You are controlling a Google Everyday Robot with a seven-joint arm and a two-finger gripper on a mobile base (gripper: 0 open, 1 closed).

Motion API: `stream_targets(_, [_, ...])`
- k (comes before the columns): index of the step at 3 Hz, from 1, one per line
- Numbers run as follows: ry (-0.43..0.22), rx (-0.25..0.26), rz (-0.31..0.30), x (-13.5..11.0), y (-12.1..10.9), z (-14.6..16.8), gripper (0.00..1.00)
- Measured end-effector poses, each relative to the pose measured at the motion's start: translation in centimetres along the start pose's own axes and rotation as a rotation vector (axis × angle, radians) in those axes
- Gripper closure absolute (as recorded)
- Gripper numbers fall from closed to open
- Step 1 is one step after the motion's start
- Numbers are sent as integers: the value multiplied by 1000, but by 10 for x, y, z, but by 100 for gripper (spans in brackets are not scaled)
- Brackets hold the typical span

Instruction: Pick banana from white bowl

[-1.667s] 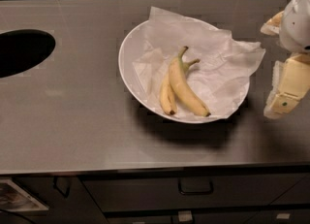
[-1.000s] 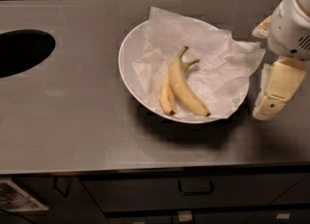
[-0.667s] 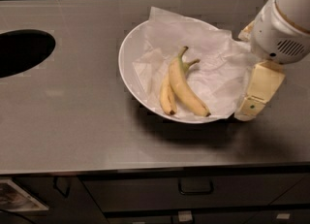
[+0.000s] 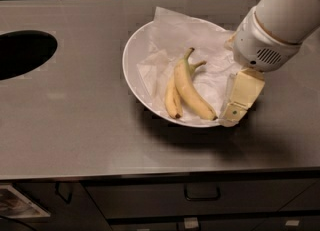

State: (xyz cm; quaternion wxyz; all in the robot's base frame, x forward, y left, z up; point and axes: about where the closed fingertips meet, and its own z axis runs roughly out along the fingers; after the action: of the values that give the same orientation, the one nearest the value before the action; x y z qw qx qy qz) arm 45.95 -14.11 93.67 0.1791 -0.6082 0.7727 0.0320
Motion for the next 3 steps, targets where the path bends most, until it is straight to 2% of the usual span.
stream_targets(1, [-42,-20,44,-9,-4,1,0])
stream_targets(2, [-149,-53,154,-20,-10,12,0])
stream_targets(3, [-288,-60,278,-42,-16,29,0])
